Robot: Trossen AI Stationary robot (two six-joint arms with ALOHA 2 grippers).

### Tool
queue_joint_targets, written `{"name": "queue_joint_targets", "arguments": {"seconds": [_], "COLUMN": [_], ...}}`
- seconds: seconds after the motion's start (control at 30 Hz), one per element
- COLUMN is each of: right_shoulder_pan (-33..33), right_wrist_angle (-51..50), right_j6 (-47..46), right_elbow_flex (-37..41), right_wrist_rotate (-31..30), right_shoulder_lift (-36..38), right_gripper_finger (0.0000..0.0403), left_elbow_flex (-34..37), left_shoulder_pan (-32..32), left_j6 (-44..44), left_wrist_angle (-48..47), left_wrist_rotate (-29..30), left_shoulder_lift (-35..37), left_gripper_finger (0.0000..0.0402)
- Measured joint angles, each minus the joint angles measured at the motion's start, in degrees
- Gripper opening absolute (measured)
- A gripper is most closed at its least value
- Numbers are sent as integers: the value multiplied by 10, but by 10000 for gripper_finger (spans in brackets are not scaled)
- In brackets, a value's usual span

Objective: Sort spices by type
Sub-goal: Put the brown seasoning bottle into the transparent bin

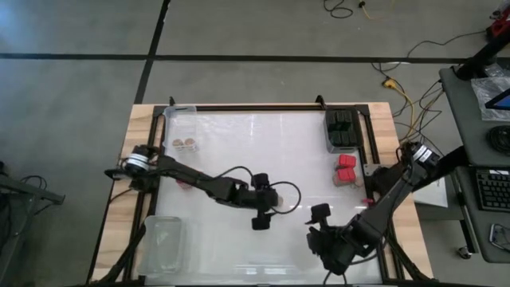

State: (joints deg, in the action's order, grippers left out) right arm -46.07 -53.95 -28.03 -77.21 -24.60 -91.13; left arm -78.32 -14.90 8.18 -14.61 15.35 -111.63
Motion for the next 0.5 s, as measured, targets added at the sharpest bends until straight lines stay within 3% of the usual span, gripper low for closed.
{"name": "queue_joint_targets", "arguments": {"seconds": [0.27, 0.5], "right_shoulder_pan": [-22, -27], "right_wrist_angle": [0, 3], "right_j6": [-58, -78], "right_elbow_flex": [5, 10], "right_wrist_rotate": [-41, -41], "right_shoulder_lift": [0, -7], "right_gripper_finger": [323, 309], "left_elbow_flex": [-18, 11], "left_shoulder_pan": [28, 36], "left_j6": [2, -32], "left_wrist_angle": [-19, 42], "left_wrist_rotate": [-28, -74], "left_shoulder_lift": [-13, -22], "left_gripper_finger": [341, 341]}}
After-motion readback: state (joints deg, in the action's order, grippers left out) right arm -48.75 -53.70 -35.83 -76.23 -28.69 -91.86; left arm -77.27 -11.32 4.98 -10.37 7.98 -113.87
